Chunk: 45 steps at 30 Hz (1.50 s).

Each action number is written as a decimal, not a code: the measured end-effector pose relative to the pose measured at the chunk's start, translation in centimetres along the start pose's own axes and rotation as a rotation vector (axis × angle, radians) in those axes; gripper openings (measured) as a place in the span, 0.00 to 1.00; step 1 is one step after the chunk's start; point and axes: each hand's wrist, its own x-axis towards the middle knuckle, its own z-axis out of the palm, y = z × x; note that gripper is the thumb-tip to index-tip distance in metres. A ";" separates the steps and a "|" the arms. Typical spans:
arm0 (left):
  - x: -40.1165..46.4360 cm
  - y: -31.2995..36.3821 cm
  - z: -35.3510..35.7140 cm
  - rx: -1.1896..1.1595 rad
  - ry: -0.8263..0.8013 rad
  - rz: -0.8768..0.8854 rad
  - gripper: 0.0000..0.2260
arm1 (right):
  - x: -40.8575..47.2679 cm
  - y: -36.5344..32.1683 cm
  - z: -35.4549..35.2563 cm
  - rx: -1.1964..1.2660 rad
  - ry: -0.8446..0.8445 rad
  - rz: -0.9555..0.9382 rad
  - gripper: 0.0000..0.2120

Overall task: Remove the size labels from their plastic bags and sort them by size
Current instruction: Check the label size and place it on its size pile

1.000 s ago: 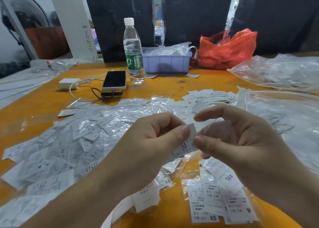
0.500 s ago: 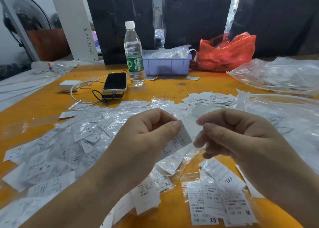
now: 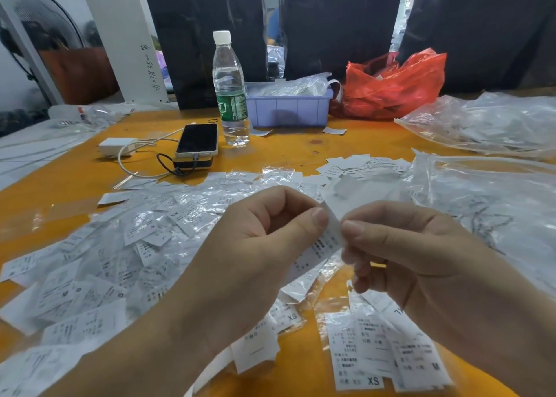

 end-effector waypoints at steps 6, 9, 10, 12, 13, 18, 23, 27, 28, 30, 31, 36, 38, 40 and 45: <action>0.1 0.3 -0.1 -0.096 -0.048 -0.018 0.07 | 0.2 -0.5 -0.3 -0.037 0.098 -0.027 0.09; 0.2 0.2 -0.2 -0.099 -0.046 -0.032 0.07 | 0.3 -0.7 -0.5 -0.019 0.152 -0.032 0.08; 0.2 0.1 -0.3 -0.088 -0.043 -0.035 0.07 | 0.3 -0.8 -0.5 -0.021 0.160 -0.036 0.07; 0.2 0.0 -0.3 -0.071 -0.044 -0.039 0.07 | 0.3 -0.8 -0.5 -0.035 0.164 -0.051 0.08; 0.2 0.1 -0.3 -0.059 -0.048 -0.039 0.07 | 0.3 -0.8 -0.5 -0.033 0.157 -0.059 0.08; 0.2 0.2 -0.2 -0.043 -0.040 -0.043 0.07 | 0.3 -0.8 -0.5 -0.018 0.137 -0.083 0.09; 0.2 0.4 -0.4 -0.087 0.001 -0.086 0.07 | 0.2 -0.6 -0.3 0.011 0.126 -0.090 0.06; 0.2 0.3 -0.3 -0.126 0.014 -0.102 0.07 | 0.1 -0.5 -0.1 0.004 0.123 -0.096 0.05; 0.2 0.3 -0.3 -0.133 0.019 -0.103 0.07 | 0.1 -0.5 -0.2 -0.004 0.126 -0.097 0.05; 0.2 0.3 -0.3 -0.134 0.029 -0.103 0.08 | 0.0 -0.4 -0.2 -0.003 0.125 -0.106 0.06; 0.2 0.2 -0.3 -0.129 0.036 -0.104 0.08 | 0.0 -0.4 -0.2 -0.001 0.121 -0.113 0.07; 0.2 0.0 -0.2 -0.114 0.074 -0.104 0.08 | 0.0 -0.4 -0.4 -0.039 0.128 -0.145 0.09; 0.1 0.1 -0.1 -0.122 0.073 -0.099 0.08 | -0.1 -0.4 -0.4 -0.072 0.136 -0.149 0.09; 0.1 0.1 0.0 -0.095 0.075 -0.087 0.09 | 0.0 -0.5 -0.5 -0.079 0.151 -0.148 0.09; -0.1 0.2 0.2 -0.034 0.071 -0.055 0.09 | 0.1 -0.5 -0.4 -0.095 0.128 -0.142 0.08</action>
